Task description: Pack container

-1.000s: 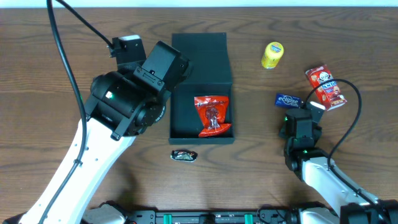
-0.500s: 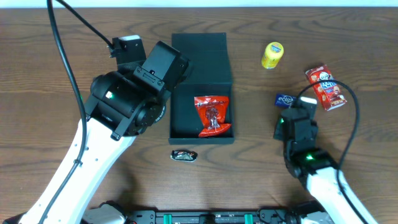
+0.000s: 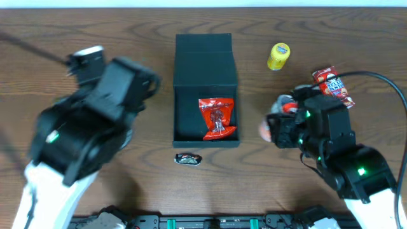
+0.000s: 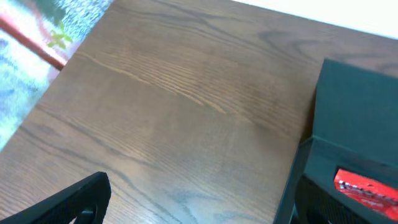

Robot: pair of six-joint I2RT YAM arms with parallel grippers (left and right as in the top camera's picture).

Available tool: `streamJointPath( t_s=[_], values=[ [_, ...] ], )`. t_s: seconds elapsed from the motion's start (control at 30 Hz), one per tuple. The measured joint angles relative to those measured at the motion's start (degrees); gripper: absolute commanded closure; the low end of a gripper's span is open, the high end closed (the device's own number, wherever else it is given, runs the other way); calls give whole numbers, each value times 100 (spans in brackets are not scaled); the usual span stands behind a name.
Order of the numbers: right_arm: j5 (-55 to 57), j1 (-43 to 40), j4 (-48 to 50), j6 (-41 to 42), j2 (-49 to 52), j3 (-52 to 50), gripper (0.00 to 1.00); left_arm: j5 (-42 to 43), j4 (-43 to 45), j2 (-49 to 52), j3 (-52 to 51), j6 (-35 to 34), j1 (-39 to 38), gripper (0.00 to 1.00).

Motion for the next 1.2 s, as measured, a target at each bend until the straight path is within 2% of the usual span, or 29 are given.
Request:
streamJointPath(
  t_s=[0.27, 0.47, 0.53, 0.73, 0.87, 1.0, 1.2],
  values=[
    [-2594, 4, 337, 52, 573, 114, 99, 269, -310, -214, 2, 2, 118, 5],
    [-3974, 7, 1182, -46, 597, 120, 99, 402, -343, -186, 0, 0, 120, 5],
    [-4210, 39, 1263, 190, 608, 131, 98, 455, -343, -184, 0, 0, 122, 5],
    [-4218, 216, 678, 1176, 1150, 146, 99, 487, -352, -184, 2, 0, 122, 5],
    [-3812, 374, 166, 1462, 1814, 372, 98, 501, -372, -184, 0, 0, 122, 5],
    [-2970, 800, -487, 1574, 2629, 1499, 98, 498, -380, -186, 0, 0, 122, 5],
    [-2282, 1165, -1790, 1305, 3901, 3248, 98, 501, -382, -184, 0, 0, 122, 5]
  ],
)
